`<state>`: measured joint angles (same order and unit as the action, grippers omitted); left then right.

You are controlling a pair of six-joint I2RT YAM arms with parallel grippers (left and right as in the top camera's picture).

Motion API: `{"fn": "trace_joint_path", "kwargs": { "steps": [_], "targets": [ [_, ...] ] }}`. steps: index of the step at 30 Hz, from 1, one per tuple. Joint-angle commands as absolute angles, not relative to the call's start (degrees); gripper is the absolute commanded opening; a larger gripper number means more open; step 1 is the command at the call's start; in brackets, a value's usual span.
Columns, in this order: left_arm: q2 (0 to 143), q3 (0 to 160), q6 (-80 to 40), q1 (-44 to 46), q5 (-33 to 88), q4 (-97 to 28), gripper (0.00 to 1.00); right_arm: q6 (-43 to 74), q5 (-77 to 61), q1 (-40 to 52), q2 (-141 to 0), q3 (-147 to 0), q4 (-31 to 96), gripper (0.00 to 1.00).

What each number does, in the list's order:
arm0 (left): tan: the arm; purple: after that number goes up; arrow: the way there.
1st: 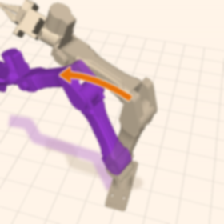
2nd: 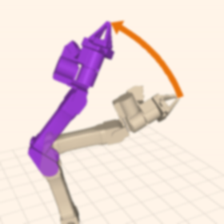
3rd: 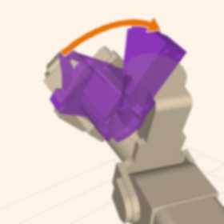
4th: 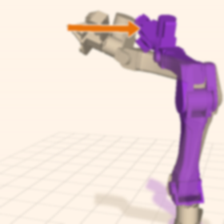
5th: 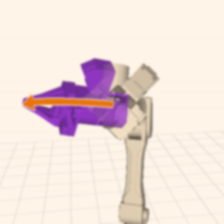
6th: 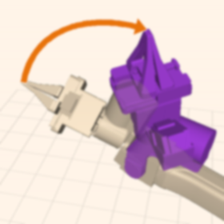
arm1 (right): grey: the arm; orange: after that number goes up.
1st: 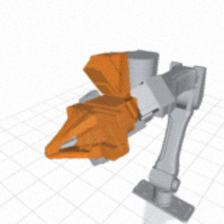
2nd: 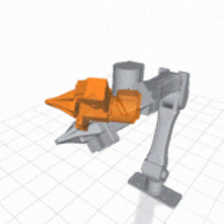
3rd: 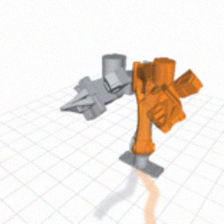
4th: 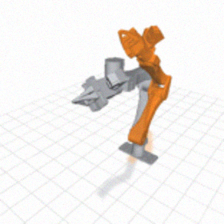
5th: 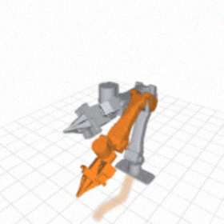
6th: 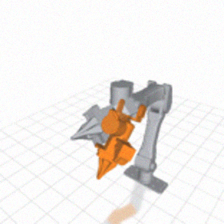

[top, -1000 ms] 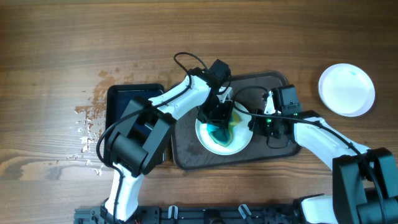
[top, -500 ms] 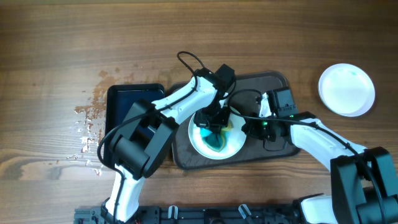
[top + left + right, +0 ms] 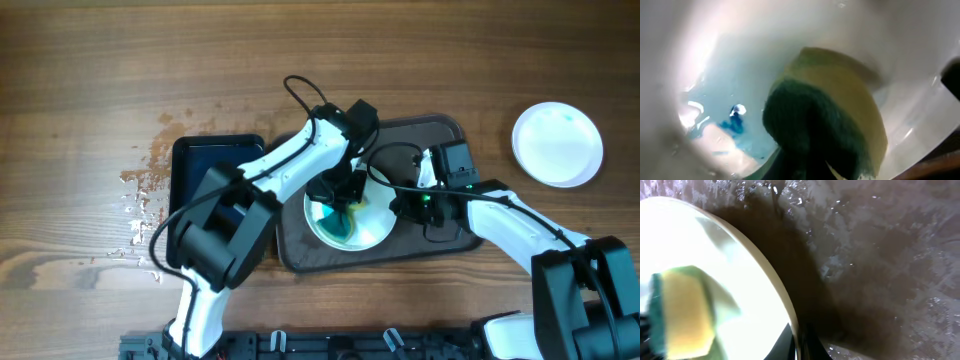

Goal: Clean dirty plates on tray and stack at the side
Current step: 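Scrub the plate surface with the sponge while the right gripper holds it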

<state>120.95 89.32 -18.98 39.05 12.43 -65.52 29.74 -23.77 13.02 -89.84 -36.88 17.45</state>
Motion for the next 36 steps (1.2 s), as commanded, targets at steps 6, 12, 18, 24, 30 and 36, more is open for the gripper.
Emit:
{"fn": "trace_joint_path", "kwargs": {
  "steps": [6,12,18,24,30,36],
  "targets": [
    [118.87,89.21,-20.16,38.46,-1.15,-63.18,0.04,31.48,-19.49,11.84,-90.65,-36.73,17.15,0.05],
    [119.37,89.14,-21.71,38.46,-7.42,-55.20,0.04,31.44,-19.53,11.84,-90.65,-36.73,17.50,0.05],
    [122.63,89.17,-20.95,38.48,6.63,-49.63,0.04,30.98,-19.53,11.84,-90.65,-36.73,17.85,0.05],
    [123.83,89.17,-19.49,38.87,28.29,-47.03,0.04,31.03,-19.53,11.84,-90.65,-36.73,17.80,0.05],
    [124.05,89.17,-19.70,41.12,36.23,-45.15,0.04,31.05,-19.55,11.84,-90.65,-36.73,17.85,0.05],
    [124.36,89.17,-19.99,40.62,29.98,-47.64,0.04,31.03,-19.53,11.84,-90.65,-36.73,17.98,0.05]
  ]
}}
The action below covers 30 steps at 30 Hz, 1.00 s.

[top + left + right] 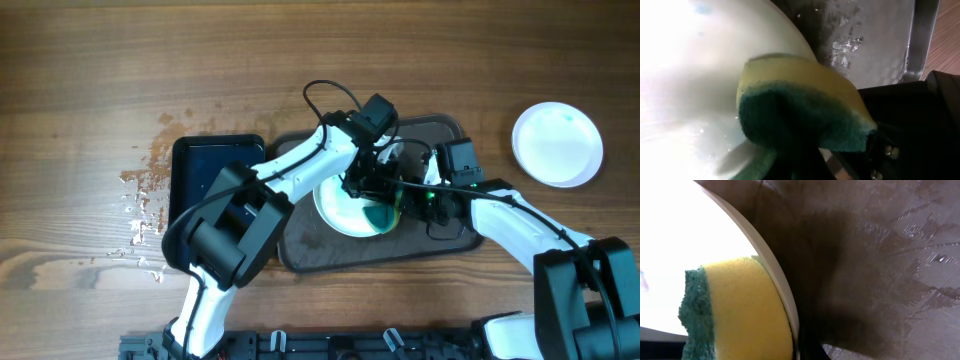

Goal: Clean dirty plates on tray and stack at the side
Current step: 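Scrub the plate surface with the sponge while the right gripper holds it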

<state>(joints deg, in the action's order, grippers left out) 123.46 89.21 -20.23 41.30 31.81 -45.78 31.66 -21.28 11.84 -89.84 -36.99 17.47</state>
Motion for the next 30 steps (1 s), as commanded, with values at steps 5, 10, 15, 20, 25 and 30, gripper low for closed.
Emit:
{"fn": "trace_joint_path", "kwargs": {
  "steps": [5,10,15,20,25,30],
  "targets": [
    [124.75,89.17,-19.97,35.97,16.01,-53.28,0.04,31.00,-19.53,11.84,-90.65,-36.73,18.02,0.04],
    [124.75,89.17,-21.74,28.64,5.19,-55.94,0.04,31.00,-19.51,11.84,-90.65,-36.73,18.04,0.05],
    [124.73,89.17,-23.00,23.68,-1.58,-56.42,0.04,31.00,-19.51,11.84,-90.65,-36.73,18.11,0.05],
    [124.73,89.17,-20.03,25.28,7.62,-57.43,0.04,31.00,-19.31,11.84,-90.65,-36.73,18.24,0.05],
    [124.73,89.17,-12.36,32.58,25.12,-55.46,0.04,30.81,-19.29,11.84,-90.65,-36.73,18.22,0.05],
    [124.73,89.17,-12.43,39.77,37.43,-50.43,0.04,30.81,-19.29,11.84,-90.65,-36.73,18.31,0.05]
  ]
}}
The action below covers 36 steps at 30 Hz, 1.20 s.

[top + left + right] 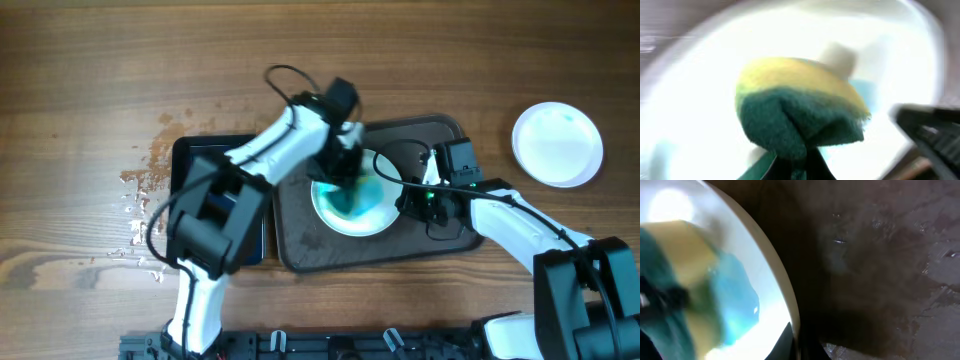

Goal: Clean dirty plates on tray and stack at the side
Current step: 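Scrub the plate surface with the sponge while the right gripper holds it, then lift the sponge away left and raise the plate with the right gripper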

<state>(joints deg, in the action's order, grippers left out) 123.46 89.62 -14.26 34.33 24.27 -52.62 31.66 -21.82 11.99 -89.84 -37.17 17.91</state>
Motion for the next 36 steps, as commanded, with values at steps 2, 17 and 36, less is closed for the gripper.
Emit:
{"fn": "trace_joint_path", "kwargs": {
  "steps": [2,17,36],
  "targets": [
    [124.73,89.17,-12.93,41.34,39.68,-48.90,0.04,30.55,-19.29,11.84,-90.65,-36.73,18.28,0.05],
    [124.75,89.17,-16.97,28.91,22.63,-46.46,0.04,29.98,-19.31,11.84,-90.65,-36.73,19.22,0.05],
    [124.40,89.17,-2.98,27.55,48.40,-55.18,0.04,29.91,-19.27,11.84,-90.65,-36.73,19.09,0.05]
  ]
}}
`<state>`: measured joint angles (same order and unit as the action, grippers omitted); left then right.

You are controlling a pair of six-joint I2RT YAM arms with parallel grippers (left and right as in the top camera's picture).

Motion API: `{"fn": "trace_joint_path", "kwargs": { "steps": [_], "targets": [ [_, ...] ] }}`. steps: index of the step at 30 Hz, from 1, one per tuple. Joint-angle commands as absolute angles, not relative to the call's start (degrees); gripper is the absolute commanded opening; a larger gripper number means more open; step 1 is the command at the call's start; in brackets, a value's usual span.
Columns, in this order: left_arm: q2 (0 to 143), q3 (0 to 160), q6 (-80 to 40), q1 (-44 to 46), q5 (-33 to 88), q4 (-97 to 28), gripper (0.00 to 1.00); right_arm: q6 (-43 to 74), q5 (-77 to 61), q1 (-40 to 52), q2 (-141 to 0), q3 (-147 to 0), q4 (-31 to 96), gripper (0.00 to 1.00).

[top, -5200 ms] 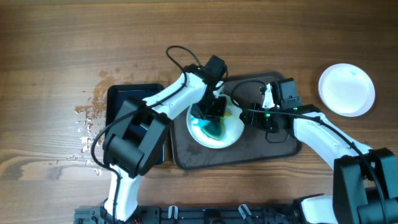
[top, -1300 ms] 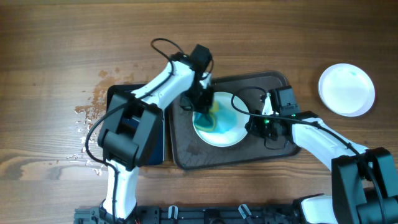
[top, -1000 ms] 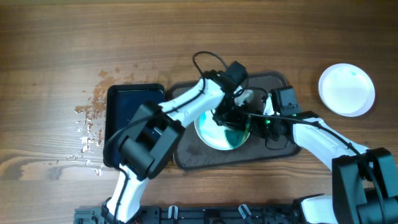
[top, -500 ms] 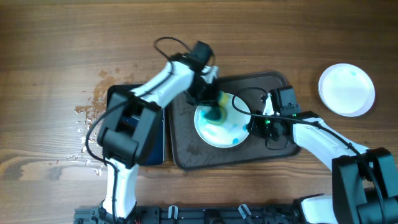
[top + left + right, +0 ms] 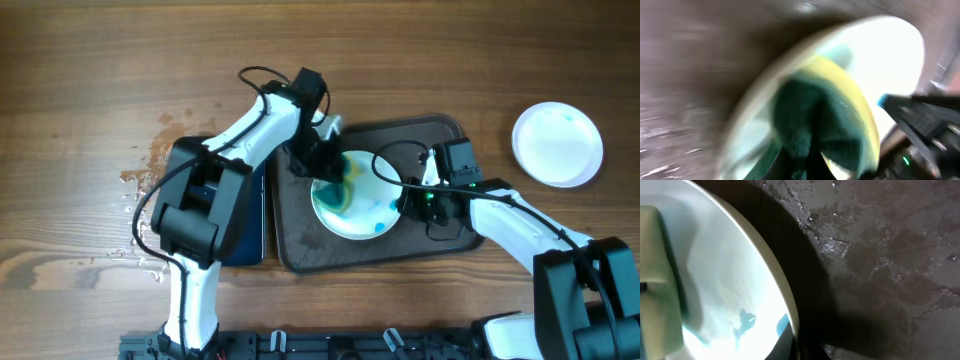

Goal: Clean dirty plates on tray and stack at the side
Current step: 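Lift the sponge away left and raise the plate with the right gripper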

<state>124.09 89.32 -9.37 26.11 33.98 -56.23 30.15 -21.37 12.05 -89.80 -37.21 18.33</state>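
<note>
A white plate (image 5: 368,208) smeared with blue lies on the brown tray (image 5: 300,240). My left gripper (image 5: 322,165) is shut on a yellow-and-green sponge (image 5: 832,122), pressing it on the plate's upper left part. The sponge (image 5: 340,172) shows there from overhead too. My right gripper (image 5: 408,203) is shut on the plate's right rim (image 5: 785,295); one finger lies over the rim, the other under it. Blue smears (image 5: 745,322) remain near that rim. A clean white plate (image 5: 557,143) sits on the table at the far right.
A dark blue tray (image 5: 215,205) lies left of the brown tray, partly under my left arm. Crumbs and spill marks (image 5: 140,190) are scattered on the wooden table at the left. Cables loop over the brown tray's top edge.
My left gripper has shifted with the sponge from the plate's upper middle to its upper left edge. Less blue covers the plate's centre; spots remain lower right. The right gripper has not moved.
The sponge was first at the plate's centre-left over a blue puddle. Then it was at the right rim beside my right gripper, then at the upper middle with blue spread wide. Now it is at the upper left. My right gripper held the rim throughout.
</note>
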Motion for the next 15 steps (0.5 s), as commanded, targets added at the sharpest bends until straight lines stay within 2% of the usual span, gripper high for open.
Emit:
{"fn": "trace_joint_path", "kwargs": {
  "steps": [1,5,7,10,13,15],
  "targets": [
    [124.40,89.17,-3.01,27.59,50.87,-54.37,0.04,29.91,-19.29,11.84,-90.65,-36.73,19.11,0.05],
    [123.26,89.60,-3.53,26.48,51.72,-54.26,0.04,29.52,-19.29,11.84,-90.65,-36.73,19.14,0.05],
    [121.51,89.67,-6.70,25.17,46.61,-54.26,0.04,29.50,-19.29,11.84,-90.65,-36.73,19.11,0.05],
    [117.67,89.71,-11.75,23.00,33.82,-55.07,0.04,29.10,-19.29,11.84,-90.65,-36.73,19.11,0.05],
    [109.65,89.71,-17.54,20.64,11.20,-58.30,0.04,28.36,-19.29,11.84,-90.65,-36.73,19.16,0.05],
    [105.14,89.71,-19.70,19.75,0.54,-60.58,0.04,27.38,-19.33,11.84,-90.65,-36.80,19.18,0.05]
  ]
}}
